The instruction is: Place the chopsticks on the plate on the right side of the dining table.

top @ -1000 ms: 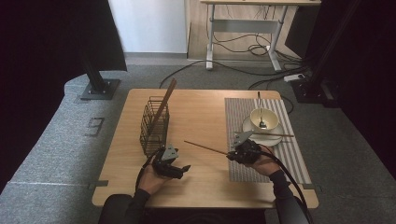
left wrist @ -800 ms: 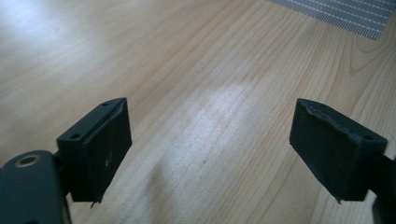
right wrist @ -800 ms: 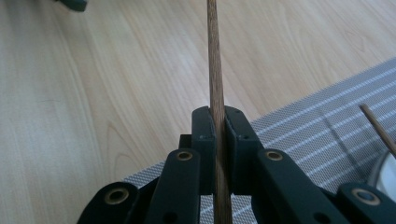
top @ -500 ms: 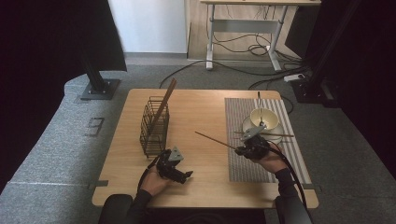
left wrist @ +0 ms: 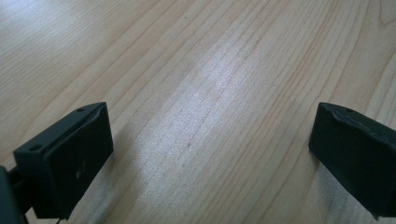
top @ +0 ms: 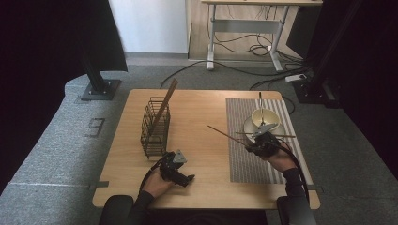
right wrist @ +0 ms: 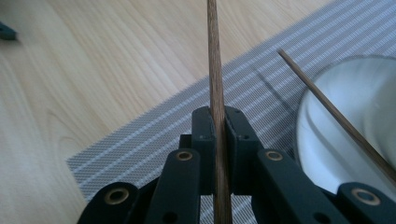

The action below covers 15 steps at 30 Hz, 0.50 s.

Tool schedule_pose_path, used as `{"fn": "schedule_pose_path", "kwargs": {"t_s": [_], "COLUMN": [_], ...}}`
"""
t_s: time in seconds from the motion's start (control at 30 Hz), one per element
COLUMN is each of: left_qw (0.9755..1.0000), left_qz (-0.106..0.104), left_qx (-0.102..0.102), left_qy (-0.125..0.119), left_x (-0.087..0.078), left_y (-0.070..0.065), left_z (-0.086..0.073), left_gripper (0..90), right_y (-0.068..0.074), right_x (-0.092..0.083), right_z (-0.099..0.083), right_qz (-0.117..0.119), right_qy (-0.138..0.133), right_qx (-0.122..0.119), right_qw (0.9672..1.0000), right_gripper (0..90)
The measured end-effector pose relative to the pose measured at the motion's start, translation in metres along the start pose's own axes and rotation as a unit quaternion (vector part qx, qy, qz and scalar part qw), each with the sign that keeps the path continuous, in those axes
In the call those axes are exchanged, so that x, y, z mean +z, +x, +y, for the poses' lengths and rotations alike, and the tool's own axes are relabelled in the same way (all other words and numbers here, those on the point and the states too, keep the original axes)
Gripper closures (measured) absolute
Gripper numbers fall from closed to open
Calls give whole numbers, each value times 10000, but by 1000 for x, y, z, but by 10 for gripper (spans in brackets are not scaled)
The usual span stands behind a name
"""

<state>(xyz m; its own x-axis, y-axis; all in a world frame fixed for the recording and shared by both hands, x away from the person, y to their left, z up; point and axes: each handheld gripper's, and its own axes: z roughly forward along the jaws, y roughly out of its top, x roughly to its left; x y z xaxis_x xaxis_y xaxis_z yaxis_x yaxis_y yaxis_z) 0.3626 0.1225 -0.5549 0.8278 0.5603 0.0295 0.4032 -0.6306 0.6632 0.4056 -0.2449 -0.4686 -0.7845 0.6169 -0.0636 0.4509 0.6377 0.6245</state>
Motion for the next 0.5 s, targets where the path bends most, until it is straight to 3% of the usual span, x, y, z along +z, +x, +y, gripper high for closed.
{"fn": "schedule_pose_path", "kwargs": {"t_s": [0.5], "left_qw": [9999], "left_qz": [-129], "left_qx": [-49], "left_qy": [20], "left_x": [1], "left_y": [1], "left_z": [0], "left_gripper": [0], "right_y": [-27], "right_x": [-6], "right_z": [-22], "right_qz": [-388], "right_qy": [91], "right_qx": [487], "right_qw": [9980], "right_gripper": [831]}}
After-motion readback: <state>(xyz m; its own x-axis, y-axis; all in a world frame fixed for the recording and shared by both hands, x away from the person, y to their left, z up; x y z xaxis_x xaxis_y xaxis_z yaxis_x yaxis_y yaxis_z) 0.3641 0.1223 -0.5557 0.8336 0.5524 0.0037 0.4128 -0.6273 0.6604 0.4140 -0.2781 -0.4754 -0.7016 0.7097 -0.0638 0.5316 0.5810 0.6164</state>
